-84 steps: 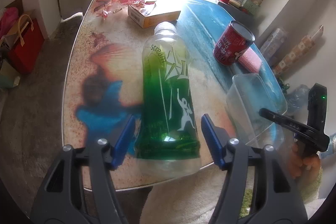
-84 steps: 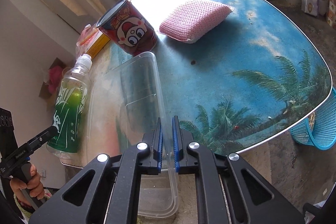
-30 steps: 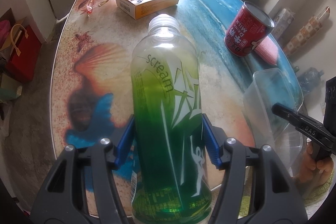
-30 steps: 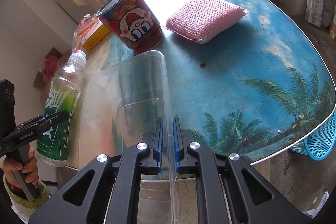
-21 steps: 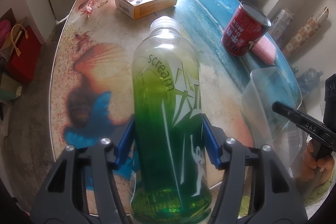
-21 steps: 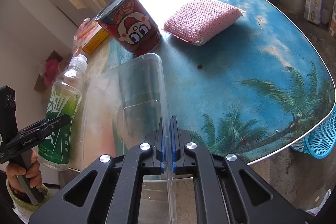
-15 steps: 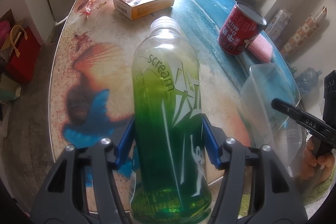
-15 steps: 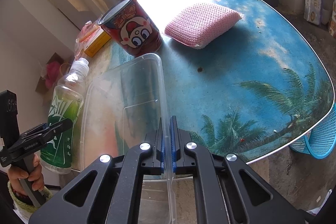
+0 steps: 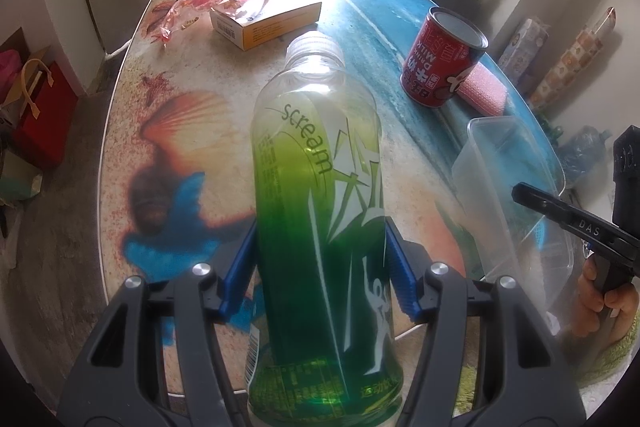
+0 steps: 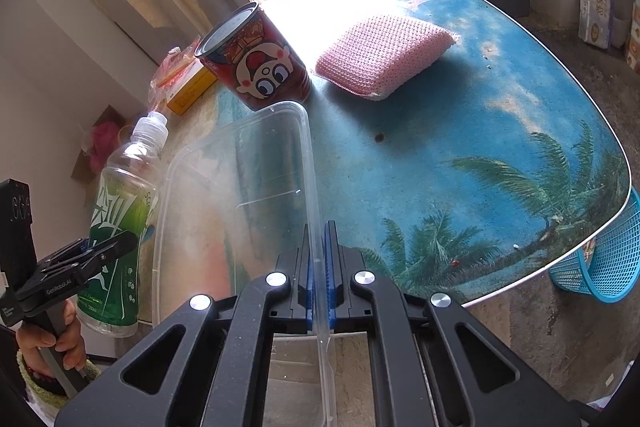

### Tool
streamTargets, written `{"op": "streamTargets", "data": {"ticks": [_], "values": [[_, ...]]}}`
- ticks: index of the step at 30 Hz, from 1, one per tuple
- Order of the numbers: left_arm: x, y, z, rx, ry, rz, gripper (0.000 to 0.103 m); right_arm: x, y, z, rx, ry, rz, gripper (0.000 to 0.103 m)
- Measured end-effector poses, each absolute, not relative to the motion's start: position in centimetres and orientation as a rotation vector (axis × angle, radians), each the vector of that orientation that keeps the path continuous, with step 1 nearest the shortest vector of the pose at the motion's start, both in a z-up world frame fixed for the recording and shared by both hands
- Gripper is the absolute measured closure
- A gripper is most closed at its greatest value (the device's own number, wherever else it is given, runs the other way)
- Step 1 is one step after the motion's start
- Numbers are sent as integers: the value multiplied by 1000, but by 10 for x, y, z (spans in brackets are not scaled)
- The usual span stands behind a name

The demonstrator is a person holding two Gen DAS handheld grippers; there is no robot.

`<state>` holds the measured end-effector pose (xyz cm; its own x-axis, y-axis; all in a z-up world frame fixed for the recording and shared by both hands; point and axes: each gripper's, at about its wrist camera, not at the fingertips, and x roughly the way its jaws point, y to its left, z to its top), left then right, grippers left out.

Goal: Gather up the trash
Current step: 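Lift the green bottle and clear container off the table with both tools, then carry the bottle and container with both tools toward the blue wastebasket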

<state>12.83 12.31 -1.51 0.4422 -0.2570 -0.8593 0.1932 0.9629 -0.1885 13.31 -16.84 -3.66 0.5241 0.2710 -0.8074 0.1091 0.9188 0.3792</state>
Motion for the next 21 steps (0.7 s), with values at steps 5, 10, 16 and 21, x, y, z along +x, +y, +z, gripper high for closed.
{"op": "streamTargets", "data": {"ticks": [5,10,16,21], "values": [[125,121,-13,-58,1069,-283,46,130,-169,-34,413,1012,101,98],[121,118,-8,-49,1055,-283,46,127,-171,-31,415,1001,100,98],[115,114,-2,-26,1032,-277,46,122,-173,-29,420,990,101,98],[112,112,2,-15,1022,-275,46,120,-174,-28,427,983,103,98]]}}
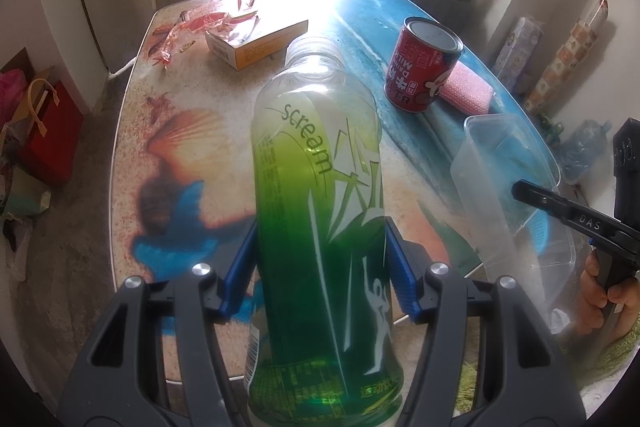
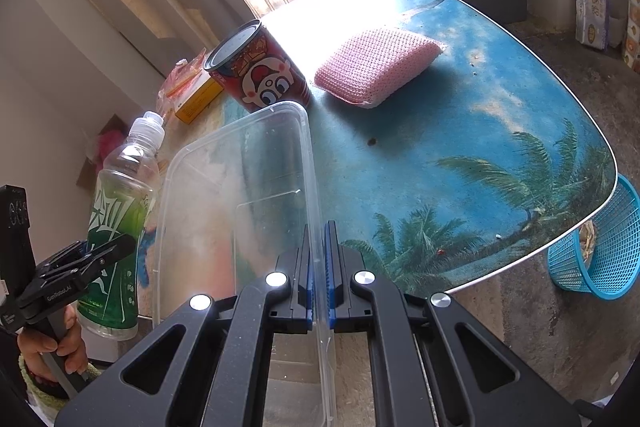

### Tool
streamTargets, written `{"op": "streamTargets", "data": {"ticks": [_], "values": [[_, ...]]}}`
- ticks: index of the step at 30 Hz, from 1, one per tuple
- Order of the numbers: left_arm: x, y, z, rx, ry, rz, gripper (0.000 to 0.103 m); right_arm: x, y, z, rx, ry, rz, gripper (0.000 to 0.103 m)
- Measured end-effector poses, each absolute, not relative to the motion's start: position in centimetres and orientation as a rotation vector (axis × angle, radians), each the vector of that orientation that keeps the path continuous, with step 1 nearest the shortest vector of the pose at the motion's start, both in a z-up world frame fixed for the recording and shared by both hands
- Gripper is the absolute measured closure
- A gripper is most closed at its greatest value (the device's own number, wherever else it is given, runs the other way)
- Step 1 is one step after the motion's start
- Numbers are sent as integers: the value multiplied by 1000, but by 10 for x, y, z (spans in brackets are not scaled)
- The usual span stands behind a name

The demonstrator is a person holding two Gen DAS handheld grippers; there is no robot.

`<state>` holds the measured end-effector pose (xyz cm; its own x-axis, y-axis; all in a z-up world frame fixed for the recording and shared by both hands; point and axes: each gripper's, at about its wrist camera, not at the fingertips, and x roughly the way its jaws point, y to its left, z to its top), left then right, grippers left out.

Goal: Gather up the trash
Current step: 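Carry the bottle and container with both tools toward the blue wastebasket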

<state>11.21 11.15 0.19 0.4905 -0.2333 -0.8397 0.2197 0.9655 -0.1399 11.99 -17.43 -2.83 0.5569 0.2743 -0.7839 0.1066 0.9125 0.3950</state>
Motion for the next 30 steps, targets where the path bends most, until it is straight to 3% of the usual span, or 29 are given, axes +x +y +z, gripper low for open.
{"op": "streamTargets", "data": {"ticks": [30], "values": [[98,102,19,61,962,-244,46,111,-175,-20,439,949,107,98]]}}
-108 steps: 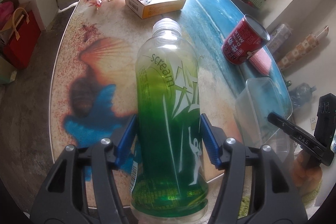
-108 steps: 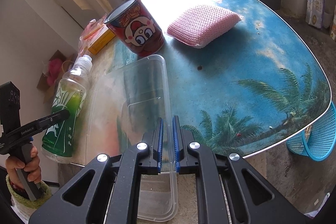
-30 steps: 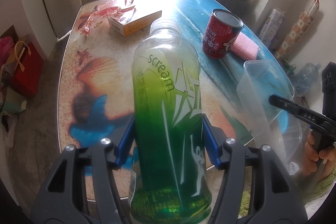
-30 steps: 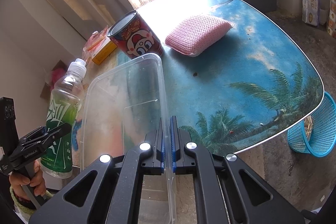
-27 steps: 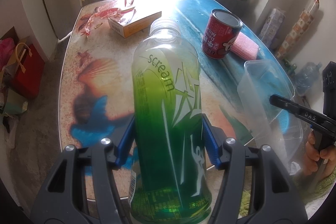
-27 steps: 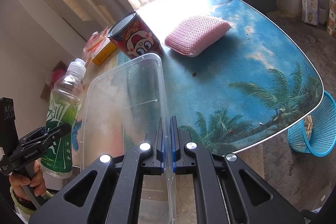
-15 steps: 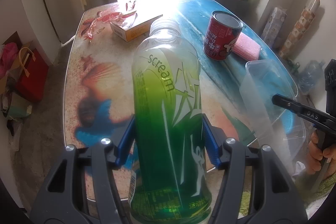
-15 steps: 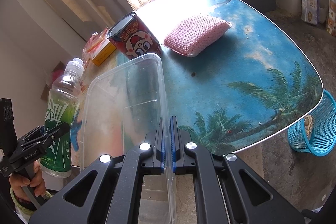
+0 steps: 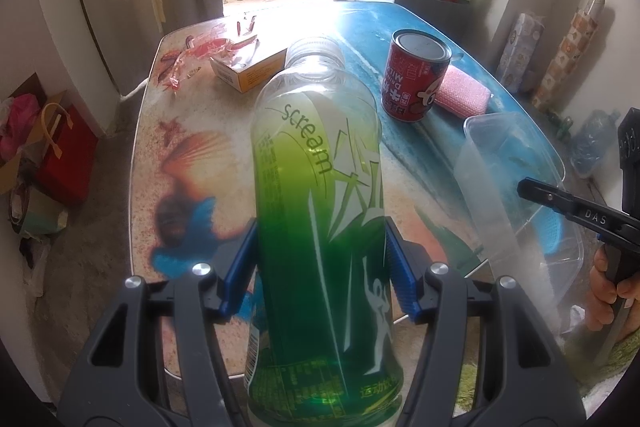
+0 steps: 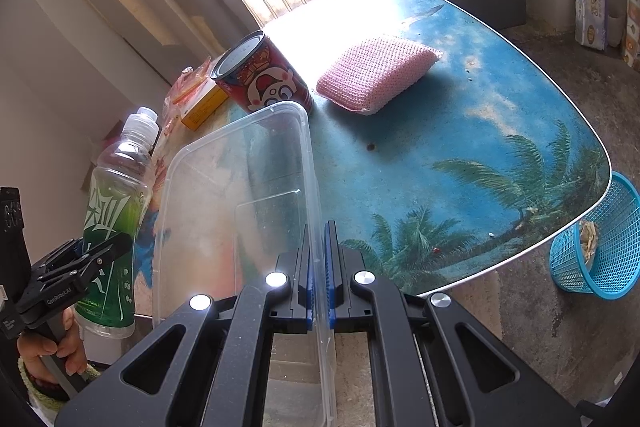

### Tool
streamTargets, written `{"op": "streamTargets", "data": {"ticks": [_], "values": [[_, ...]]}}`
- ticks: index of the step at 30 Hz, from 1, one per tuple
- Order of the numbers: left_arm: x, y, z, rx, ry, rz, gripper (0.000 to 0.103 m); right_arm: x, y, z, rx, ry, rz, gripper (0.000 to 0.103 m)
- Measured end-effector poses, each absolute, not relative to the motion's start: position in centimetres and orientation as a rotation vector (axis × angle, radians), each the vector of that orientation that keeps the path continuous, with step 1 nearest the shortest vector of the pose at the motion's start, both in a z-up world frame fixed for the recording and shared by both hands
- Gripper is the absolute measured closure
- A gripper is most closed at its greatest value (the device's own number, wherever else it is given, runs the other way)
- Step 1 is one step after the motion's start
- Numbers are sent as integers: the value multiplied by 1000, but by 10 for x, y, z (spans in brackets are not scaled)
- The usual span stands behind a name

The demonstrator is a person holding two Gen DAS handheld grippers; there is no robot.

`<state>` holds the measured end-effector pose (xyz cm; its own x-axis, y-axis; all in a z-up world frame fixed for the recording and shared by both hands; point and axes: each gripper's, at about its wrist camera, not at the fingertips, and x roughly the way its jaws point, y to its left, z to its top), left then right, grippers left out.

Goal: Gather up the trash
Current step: 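Carry the bottle and container with both tools toward the blue wastebasket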

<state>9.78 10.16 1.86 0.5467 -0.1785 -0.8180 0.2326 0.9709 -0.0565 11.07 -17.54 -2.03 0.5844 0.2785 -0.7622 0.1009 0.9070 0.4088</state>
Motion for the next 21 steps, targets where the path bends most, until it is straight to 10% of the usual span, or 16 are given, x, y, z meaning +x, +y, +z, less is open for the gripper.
{"op": "streamTargets", "data": {"ticks": [21], "values": [[71,27,80,109,808,-471,46,46,-246,7,539,796,10,98]]}}
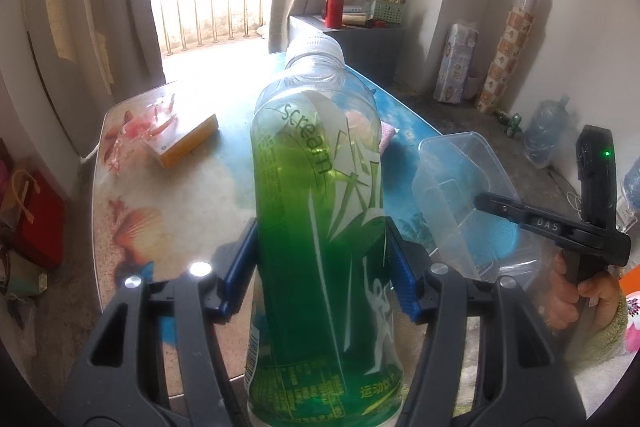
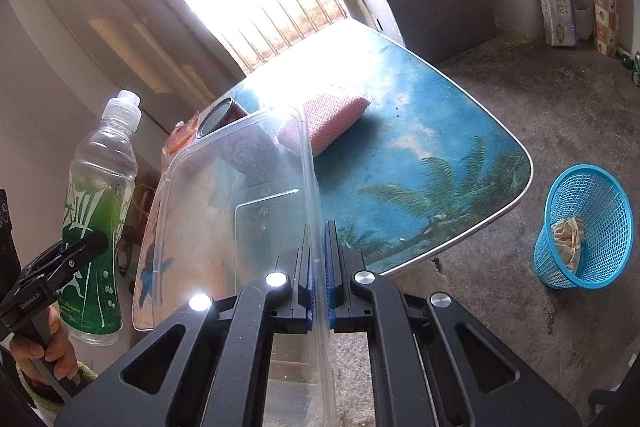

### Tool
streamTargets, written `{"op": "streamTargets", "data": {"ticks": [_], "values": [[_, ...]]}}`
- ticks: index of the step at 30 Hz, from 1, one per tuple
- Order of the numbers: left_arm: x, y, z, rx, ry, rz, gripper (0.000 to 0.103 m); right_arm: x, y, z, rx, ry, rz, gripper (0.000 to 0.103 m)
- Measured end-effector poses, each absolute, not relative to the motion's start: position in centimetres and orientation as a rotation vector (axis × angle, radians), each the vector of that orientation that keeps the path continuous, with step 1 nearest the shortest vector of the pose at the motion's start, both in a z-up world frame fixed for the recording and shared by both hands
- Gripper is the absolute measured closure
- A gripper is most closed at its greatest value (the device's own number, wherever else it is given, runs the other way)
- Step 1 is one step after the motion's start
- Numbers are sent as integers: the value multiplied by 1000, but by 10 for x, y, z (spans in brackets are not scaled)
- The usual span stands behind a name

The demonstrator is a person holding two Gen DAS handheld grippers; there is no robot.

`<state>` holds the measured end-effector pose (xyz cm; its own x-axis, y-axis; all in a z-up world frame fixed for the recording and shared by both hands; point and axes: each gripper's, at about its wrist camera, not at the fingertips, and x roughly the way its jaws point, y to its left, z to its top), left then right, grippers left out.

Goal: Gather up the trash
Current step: 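Carry the bottle and container with both tools toward the blue wastebasket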

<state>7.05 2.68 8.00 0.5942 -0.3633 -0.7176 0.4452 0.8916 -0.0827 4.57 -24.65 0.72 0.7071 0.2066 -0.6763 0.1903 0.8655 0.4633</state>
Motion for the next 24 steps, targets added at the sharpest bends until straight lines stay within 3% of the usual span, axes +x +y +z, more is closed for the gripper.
{"op": "streamTargets", "data": {"ticks": [15,24], "values": [[56,-158,87,234,789,-906,46,-93,-406,-6,731,651,-424,98],[44,-296,39,302,950,-1156,46,-166,-487,-58,883,645,-689,98]]}}
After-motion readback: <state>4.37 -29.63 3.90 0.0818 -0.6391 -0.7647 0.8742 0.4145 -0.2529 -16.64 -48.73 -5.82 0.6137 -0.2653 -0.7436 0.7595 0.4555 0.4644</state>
